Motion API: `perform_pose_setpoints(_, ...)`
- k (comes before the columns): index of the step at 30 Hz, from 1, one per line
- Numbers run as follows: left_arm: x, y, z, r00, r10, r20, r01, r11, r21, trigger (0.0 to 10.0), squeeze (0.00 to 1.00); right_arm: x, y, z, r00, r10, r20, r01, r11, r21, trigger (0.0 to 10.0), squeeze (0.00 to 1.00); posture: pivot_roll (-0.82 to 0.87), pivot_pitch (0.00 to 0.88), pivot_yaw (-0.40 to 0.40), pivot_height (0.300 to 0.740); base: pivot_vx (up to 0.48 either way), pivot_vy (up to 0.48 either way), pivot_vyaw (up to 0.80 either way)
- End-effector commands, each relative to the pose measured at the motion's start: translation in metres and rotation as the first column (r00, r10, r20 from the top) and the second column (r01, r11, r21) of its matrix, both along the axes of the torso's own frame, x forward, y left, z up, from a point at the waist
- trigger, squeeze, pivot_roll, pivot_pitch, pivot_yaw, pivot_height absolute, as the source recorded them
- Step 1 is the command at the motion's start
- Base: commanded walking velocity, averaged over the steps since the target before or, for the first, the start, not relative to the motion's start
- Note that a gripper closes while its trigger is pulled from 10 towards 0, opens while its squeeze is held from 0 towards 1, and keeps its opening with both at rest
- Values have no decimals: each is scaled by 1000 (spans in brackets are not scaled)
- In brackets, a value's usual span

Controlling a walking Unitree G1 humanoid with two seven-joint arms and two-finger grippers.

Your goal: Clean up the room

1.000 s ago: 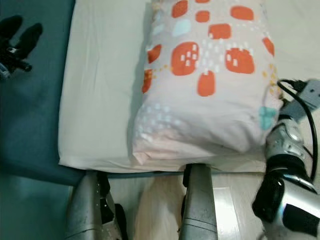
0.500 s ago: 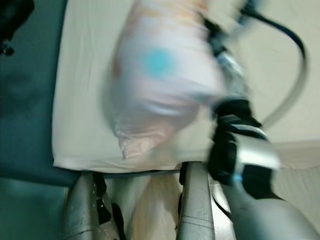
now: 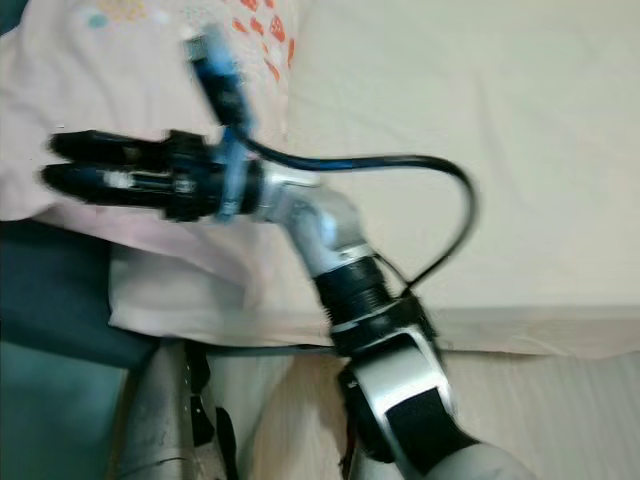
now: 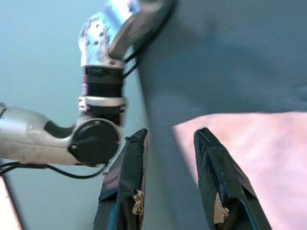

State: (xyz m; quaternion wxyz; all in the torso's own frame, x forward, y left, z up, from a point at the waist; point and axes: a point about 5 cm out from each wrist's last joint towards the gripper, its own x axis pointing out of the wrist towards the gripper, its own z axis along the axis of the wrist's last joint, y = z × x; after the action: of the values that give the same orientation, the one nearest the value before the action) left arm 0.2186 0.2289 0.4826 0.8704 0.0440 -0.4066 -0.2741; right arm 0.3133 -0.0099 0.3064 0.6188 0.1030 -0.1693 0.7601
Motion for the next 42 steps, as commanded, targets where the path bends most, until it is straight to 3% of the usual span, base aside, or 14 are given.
perform_pose_setpoints(1, -4, 1, 2, 1000, -10, 15, 10, 1000, 8, 10000, 0, -5, 5, 0, 1000, 31, 2, -31, 1000, 2, 10000, 0, 63, 197, 87, 545, 0, 0, 0)
perform_pose_setpoints(5, 7, -11, -15, 998, -45, -48, 46, 999, 17, 10000, 0, -2, -29, -5, 979, -206, -4, 206, 975, 85, 10000, 0, 42, 179, 91, 545, 0, 0, 0)
perform_pose_setpoints(6, 17, -21, -32, 992, -60, -107, 63, 998, 22, 10000, 0, 0, -45, -10, 933, -359, -19, 359, 925, 125, 10000, 0, 35, 172, 93, 545, 0, 0, 0)
perform_pose_setpoints(8, 17, -21, -32, 992, -60, -107, 63, 998, 22, 10000, 0, 0, -45, -10, 933, -359, -19, 359, 925, 125, 10000, 0, 35, 172, 93, 545, 0, 0, 0)
perform_pose_setpoints(10, 39, -52, -80, 970, -38, -240, 61, 994, 89, 10000, 0, 11, -82, -32, 687, -724, -64, 724, 675, 143, 10000, 0, 6, 153, 91, 545, 0, 0, 0)
perform_pose_setpoints(11, 39, -52, -80, 970, -38, -240, 61, 994, 89, 10000, 0, 11, -82, -32, 687, -724, -64, 724, 675, 143, 10000, 0, 6, 153, 91, 545, 0, 0, 0)
perform_pose_setpoints(14, 57, -82, -137, 928, 54, -369, 2, 989, 151, 10000, 0, 12, -120, -51, 317, -937, -150, 944, 297, 140, 10000, 0, -18, 140, 86, 545, 0, 0, 0)
perform_pose_setpoints(16, 64, -84, -156, 905, 101, -413, -43, 988, 146, 10000, 0, 9, -125, -55, 266, -955, -133, 959, 249, 135, 10000, 0, -40, 128, 79, 545, 0, 0, 0)
perform_pose_setpoints(17, 64, -84, -156, 905, 101, -413, -43, 988, 146, 10000, 0, 9, -125, -55, 266, -955, -133, 959, 249, 135, 10000, 0, -40, 128, 79, 545, 0, 0, 0)
perform_pose_setpoints(18, 76, -83, -190, 842, 191, -504, -150, 981, 121, 10000, 0, 5, -134, -64, 217, -970, -107, 973, 206, 106, 10000, 0, -62, 107, 64, 545, 0, 0, 0)
perform_pose_setpoints(22, 80, -81, -204, 810, 240, -535, -208, 971, 120, 10000, 0, 4, -138, -66, 199, -973, -118, 977, 187, 100, 10000, 0, -62, 107, 64, 545, 0, 0, 0)
perform_pose_setpoints(24, 82, -75, -227, 752, 323, -575, -308, 943, 126, 10000, 0, 1, -148, -67, 103, -992, -72, 989, 94, 110, 10000, 0, -81, 82, 49, 555, 0, 0, 0)
perform_pose_setpoints(28, 73, -59, -244, 696, 436, -571, -433, 889, 151, 10000, 0, 1, -158, -64, 53, -998, -40, 990, 47, 132, 10000, 0, -82, 56, 13, 575, 0, 0, 0)
perform_pose_setpoints(42, 67, -61, -245, 682, 578, -449, -564, 806, 180, 10000, 0, 12, -156, -64, 30, -1000, -6, 990, 28, 141, 10000, 0, -53, 20, -35, 635, 0, 0, 0)
